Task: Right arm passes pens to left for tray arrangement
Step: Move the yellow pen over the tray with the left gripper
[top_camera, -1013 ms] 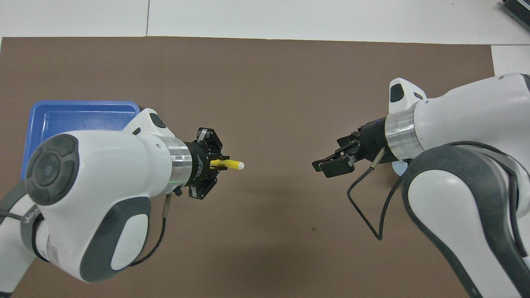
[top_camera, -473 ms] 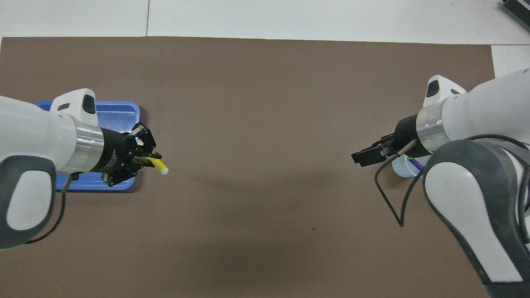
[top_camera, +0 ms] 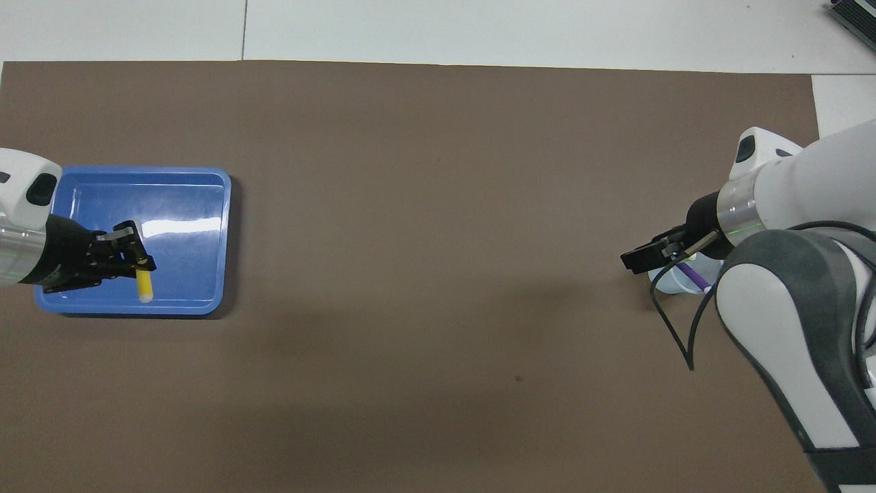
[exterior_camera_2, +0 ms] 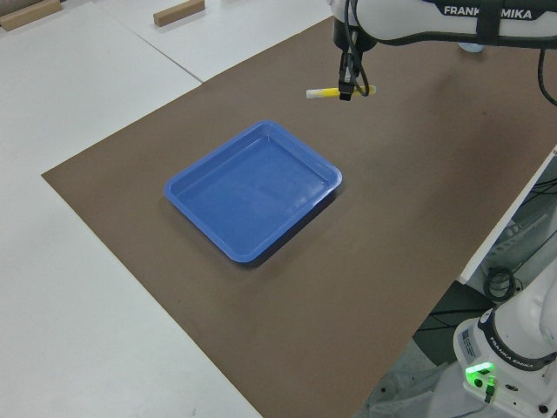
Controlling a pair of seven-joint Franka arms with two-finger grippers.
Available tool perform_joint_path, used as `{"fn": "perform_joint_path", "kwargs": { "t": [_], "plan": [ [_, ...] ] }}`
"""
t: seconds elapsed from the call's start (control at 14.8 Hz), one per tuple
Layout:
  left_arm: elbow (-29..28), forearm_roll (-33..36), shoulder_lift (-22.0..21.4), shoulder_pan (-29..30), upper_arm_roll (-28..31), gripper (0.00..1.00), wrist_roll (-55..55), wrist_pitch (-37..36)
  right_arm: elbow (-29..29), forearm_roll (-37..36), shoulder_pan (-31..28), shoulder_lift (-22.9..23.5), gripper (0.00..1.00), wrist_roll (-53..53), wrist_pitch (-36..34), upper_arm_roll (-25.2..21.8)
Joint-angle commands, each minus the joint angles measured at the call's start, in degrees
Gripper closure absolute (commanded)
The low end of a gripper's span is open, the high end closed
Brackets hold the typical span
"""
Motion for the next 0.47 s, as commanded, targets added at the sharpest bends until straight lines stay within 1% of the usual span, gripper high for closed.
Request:
{"fn": "perform_joint_path", "kwargs": {
  "t": [0.0,0.07,0.27,0.41],
  "plan": [
    [-2.27,3.14,0.76,1.4,-0.69,1.0,8.44,1.89,-1.95,-3.31,-1.37,-0.68,0.0,0.34,0.94,0.6],
    [-2.89,4.19,1.9,1.84,-0.78,1.0,10.02,3.21,-2.22,-4.36,-1.37,-0.42,0.0,0.52,1.47,0.6],
    [-4.99,4.99,4.81,1.85,-0.78,1.0,15.12,8.04,-4.85,-6.92,-2.16,0.11,0.0,0.78,6.29,0.51],
    [-6.05,4.99,7.96,1.85,-0.87,1.0,18.46,13.56,-5.12,-8.24,-2.42,0.55,0.0,0.87,7.01,0.51]
  ]
}}
